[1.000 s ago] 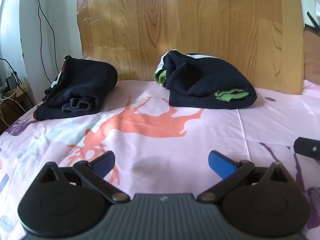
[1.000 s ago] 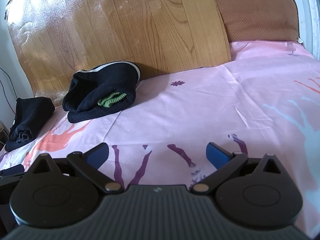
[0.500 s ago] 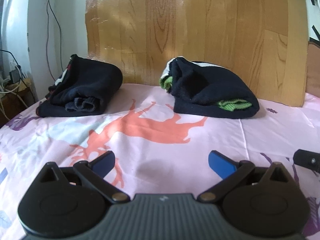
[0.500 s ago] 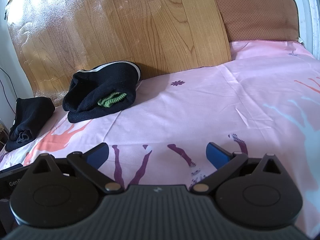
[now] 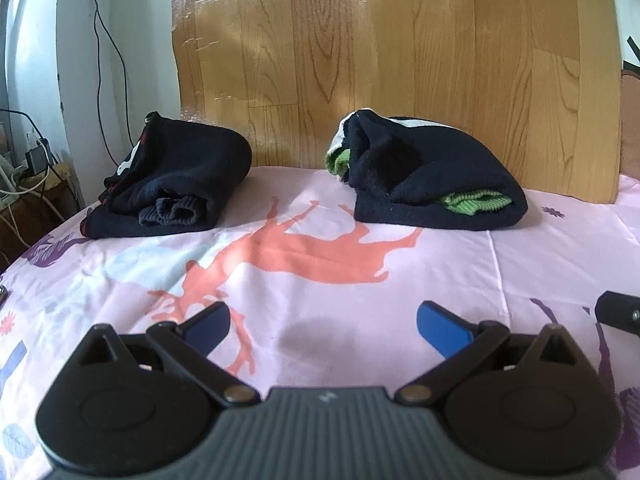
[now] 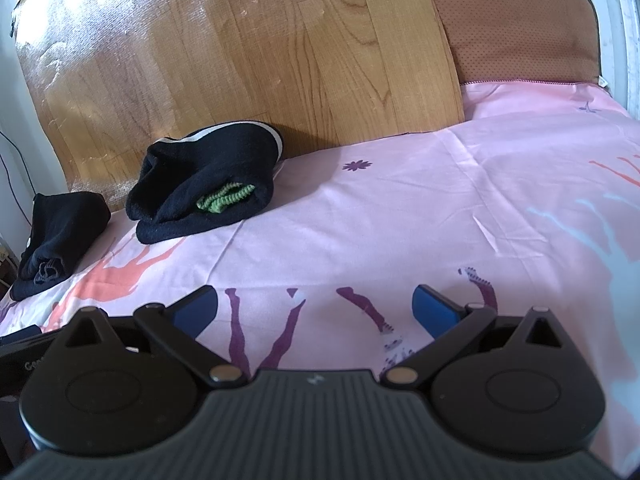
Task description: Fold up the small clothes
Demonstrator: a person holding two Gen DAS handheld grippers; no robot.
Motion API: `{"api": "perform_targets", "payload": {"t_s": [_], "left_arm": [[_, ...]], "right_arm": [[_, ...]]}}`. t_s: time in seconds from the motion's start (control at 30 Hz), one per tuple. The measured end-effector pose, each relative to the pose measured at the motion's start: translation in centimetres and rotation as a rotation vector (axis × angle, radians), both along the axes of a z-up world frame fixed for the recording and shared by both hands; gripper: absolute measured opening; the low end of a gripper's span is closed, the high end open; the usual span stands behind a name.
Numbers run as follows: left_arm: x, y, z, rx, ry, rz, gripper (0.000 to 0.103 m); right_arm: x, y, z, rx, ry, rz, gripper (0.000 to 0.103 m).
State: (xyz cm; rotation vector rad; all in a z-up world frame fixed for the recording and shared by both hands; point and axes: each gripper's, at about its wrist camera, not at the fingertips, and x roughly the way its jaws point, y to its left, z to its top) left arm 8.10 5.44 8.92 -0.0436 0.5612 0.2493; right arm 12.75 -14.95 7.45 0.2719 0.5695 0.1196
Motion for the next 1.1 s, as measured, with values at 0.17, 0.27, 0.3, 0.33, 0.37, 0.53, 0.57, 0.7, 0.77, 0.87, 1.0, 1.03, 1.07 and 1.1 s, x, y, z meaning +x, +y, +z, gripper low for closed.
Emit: {"api": "perform_targets", "payload": {"t_s": [0.17, 0.27, 0.3, 0.33, 0.37, 0.53, 0.57, 0.7, 0.77, 0.87, 1.0, 1.03, 1.07, 1.1], "left_arm": [[0.08, -0.08, -0.04, 0.001, 0.004, -0.012, 0.103], [0.05, -0.01, -0.04, -0.007, 0.004, -0.016, 0.103], [0.03, 0.02, -0.04, -0.01, 0.005, -0.018, 0.103], [0.02, 0.05, -0.04, -0.013, 0.005, -0.02, 0.103], [0.0, 0.08, -0.03, -0.015, 0.006, -0.022, 0.103], [-0.03, 0.04, -0.06, -0.021, 0.009, -0.031, 0.103], [-0.05, 0.06, -0.05, -0.023, 0.008, -0.032, 0.103], [-0.08, 0.23, -0.04, -0.039, 0.008, -0.039, 0.103], [-0.06, 0.35, -0.04, -0.049, 0.01, -0.04, 0.103], [-0.03, 0.39, -0.06, -0.055, 0.011, -0.039, 0.103], [-0.06, 0.31, -0.06, -0.047, 0.01, -0.039, 0.103], [-0.06, 0.28, -0.06, -0.044, 0.009, -0.038, 0.103], [-0.05, 0.27, -0.07, -0.043, 0.009, -0.037, 0.103], [-0.04, 0.23, -0.08, -0.041, 0.009, -0.036, 0.103]], "right_arm": [[-0.01, 0.04, 0.0, -0.003, 0.001, 0.001, 0.103], [-0.06, 0.13, 0.01, -0.009, 0.0, 0.001, 0.103], [-0.06, 0.13, 0.01, -0.011, -0.001, 0.001, 0.103], [-0.11, 0.19, 0.02, -0.014, -0.002, 0.0, 0.103], [-0.04, 0.16, 0.01, -0.017, -0.002, 0.0, 0.103], [0.09, 0.22, -0.03, -0.028, -0.002, 0.001, 0.103], [0.13, 0.19, -0.03, -0.03, -0.002, 0.001, 0.103], [0.12, 0.31, 0.02, -0.045, -0.003, -0.005, 0.103], [0.01, 0.4, 0.06, -0.053, -0.009, -0.007, 0.103], [-0.07, 0.51, 0.07, -0.064, -0.017, -0.004, 0.103], [-0.14, 0.56, 0.1, -0.069, -0.022, -0.002, 0.103], [-0.14, 0.53, 0.1, -0.068, -0.023, -0.002, 0.103], [-0.12, 0.57, 0.11, -0.068, -0.023, -0.003, 0.103], [-0.12, 0.59, 0.09, -0.067, -0.022, -0.003, 0.103]]}}
